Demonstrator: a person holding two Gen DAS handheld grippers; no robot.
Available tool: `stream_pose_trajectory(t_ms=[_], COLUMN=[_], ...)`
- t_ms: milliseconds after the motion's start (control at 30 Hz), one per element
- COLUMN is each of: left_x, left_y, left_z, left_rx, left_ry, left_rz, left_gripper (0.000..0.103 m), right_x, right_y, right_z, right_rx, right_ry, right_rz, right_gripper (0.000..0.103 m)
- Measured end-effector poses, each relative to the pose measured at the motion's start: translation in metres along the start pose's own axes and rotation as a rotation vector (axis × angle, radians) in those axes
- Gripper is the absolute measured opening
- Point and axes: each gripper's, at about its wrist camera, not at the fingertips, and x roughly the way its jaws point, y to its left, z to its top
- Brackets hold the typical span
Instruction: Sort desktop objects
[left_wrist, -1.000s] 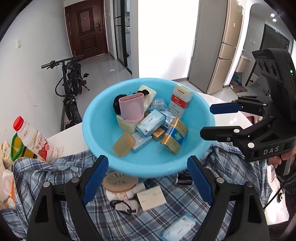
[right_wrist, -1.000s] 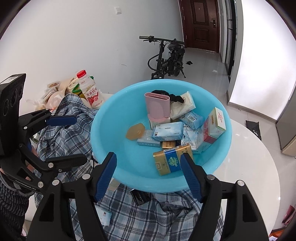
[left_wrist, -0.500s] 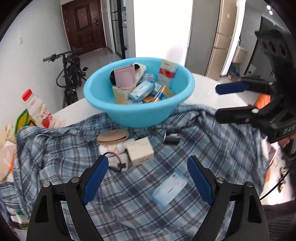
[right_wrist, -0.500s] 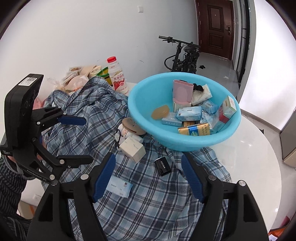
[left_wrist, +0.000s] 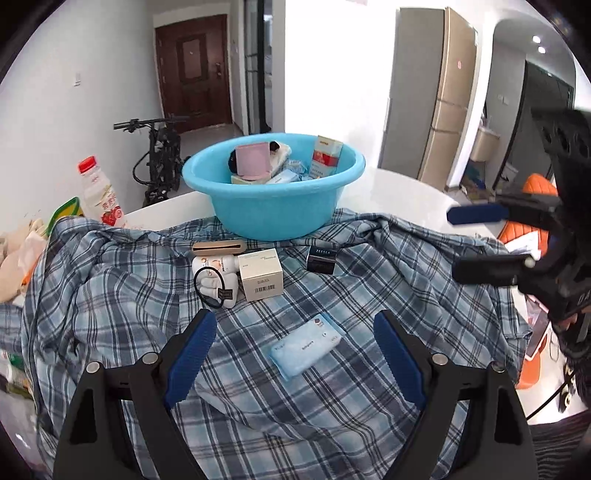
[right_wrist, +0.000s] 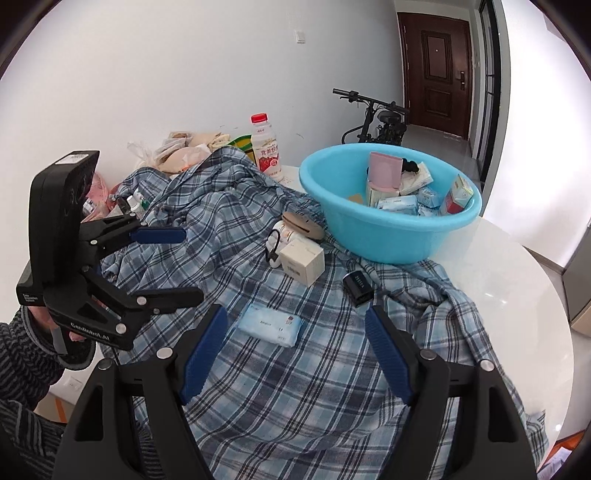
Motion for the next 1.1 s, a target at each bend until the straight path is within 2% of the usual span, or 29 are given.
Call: stream_pose_trajectory(t_ms=[167,300,433,500,633,700,733,833,1000,1033,1100], left_x=[-0.011,-0.016,-0.012,-0.008,-0.008,-0.008,-0.007,-0.003,0.004,0.005,0.008], left_y=[-0.011,-0.011,-0.017,-0.022,-0.035,-0.039,-0.041,-0.046,-0.054,-0.055,-0.056], left_z=[-0.028,-0.049,-0.06,-0.062,-0.067,-0.07,-0.071,-0.072,-0.077,-0.079,-0.08], left_rx=[-0.019,-0.098,-0.128,-0.122,-0.114,-0.125,-0.132,-0.137,-0.118,-0.116,-0.119], left_ry=[-0.036,-0.139,-0.192,-0.211,-0.32,-0.385,-0.405,-0.436,-0.497,-0.503,-0.506], left_rz=[0.023,0.093,0.119,0.147,0.255,0.295,0.306,0.297,0.349,0.354,0.352], left_gripper=[0.089,0.089,0.089,0.089,0.089,0.09,0.091,0.098,0.103,0.103,0.103], right_x=[-0.005,-0.007,-0.004,-0.005,-0.009,-0.008,-0.008,-0.005,0.0,0.0,0.0], right_y=[0.007,0.01,0.013,0.017,0.029,0.03,0.028,0.023,0.019,0.018,0.016], right_z=[-0.036,-0.059,-0.069,-0.073,-0.084,-0.089,-0.091,-0.098,-0.107,-0.108,-0.111], right_rx=[0.018,0.04,0.076,0.053,-0.003,0.005,0.021,0.069,0.086,0.089,0.105], right_ry=[-0.033,-0.121,-0.188,-0.23,-0.364,-0.391,-0.4,-0.422,-0.482,-0.496,-0.522], right_rz=[-0.045,-0.116,-0.151,-0.205,-0.334,-0.338,-0.324,-0.316,-0.39,-0.395,-0.402], right_gripper=[0.076,0.077,0.078,0.078,0.078,0.085,0.085,0.086,0.086,0.087,0.095])
